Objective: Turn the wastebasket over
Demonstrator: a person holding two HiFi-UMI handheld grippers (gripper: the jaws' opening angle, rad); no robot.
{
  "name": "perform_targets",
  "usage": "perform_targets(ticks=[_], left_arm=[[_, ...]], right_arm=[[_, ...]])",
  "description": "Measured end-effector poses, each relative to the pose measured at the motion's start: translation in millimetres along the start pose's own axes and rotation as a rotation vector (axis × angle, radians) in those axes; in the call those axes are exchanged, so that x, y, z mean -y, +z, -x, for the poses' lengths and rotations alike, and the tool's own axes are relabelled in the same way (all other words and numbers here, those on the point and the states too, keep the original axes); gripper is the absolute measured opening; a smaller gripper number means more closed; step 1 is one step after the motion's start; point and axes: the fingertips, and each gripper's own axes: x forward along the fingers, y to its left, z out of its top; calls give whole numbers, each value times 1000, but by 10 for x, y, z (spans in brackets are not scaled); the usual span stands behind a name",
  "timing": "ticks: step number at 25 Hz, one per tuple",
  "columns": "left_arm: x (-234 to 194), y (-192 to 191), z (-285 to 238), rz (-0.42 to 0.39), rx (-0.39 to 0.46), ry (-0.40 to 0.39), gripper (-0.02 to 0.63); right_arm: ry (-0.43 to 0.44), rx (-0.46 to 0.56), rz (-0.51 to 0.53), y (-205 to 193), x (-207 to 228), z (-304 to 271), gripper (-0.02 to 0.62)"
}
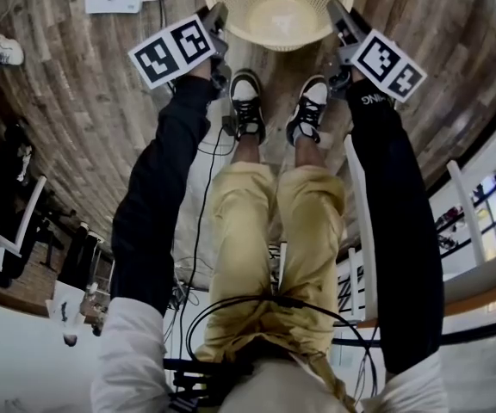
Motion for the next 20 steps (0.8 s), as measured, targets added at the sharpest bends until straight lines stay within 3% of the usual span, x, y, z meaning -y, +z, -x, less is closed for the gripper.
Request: perform_targets(ticks=[7,20], left_arm=[[-57,-423,153,-93,8,17,114],[-289,-1199,15,-189,-161,76,107]], right_arm=[[6,-80,91,-448,132,273,150],[-101,-315,258,-1181,544,417,115]])
